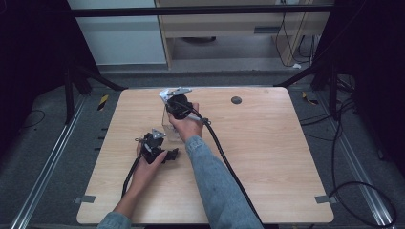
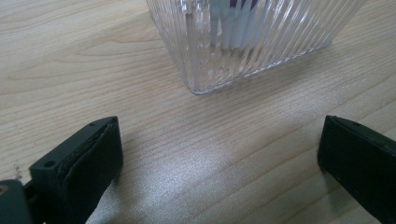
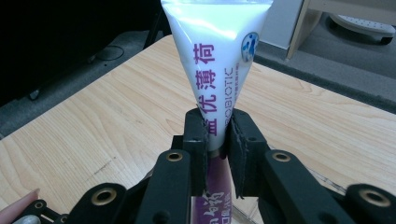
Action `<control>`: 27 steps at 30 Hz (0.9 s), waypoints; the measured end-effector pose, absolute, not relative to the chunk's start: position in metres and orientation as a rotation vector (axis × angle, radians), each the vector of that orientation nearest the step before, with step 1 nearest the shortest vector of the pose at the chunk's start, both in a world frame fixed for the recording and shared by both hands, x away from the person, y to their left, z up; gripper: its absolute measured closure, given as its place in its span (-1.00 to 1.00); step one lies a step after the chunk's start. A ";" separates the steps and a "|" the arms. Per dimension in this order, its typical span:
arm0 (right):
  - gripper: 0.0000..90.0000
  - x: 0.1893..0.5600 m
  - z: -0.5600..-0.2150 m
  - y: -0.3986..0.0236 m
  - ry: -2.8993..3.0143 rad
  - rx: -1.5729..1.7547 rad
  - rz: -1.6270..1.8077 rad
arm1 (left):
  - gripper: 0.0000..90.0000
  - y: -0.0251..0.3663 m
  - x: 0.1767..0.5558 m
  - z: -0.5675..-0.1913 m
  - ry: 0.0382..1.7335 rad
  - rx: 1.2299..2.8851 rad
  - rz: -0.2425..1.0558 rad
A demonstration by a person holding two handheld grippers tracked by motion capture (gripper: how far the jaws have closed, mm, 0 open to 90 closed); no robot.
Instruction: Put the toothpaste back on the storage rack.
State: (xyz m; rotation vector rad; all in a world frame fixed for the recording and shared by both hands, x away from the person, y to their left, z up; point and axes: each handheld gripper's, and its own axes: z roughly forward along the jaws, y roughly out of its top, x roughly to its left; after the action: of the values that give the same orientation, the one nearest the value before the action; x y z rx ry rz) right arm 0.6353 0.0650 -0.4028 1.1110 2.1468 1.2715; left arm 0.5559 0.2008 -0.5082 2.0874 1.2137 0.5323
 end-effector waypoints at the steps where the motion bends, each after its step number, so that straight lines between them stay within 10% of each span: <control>1: 0.71 0.635 -0.402 0.064 2.150 1.113 1.271 | -1.00 0.201 0.556 -0.508 1.214 2.087 0.532; 27: 0.78 0.599 -0.365 0.011 2.118 1.096 1.277 | -1.00 0.201 0.556 -0.508 1.213 2.087 0.535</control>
State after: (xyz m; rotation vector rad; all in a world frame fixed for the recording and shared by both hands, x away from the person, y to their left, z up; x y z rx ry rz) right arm 0.5988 0.0111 -0.3652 1.0961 2.1176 1.2774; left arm 0.5560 0.2008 -0.5082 2.0866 1.2132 0.5346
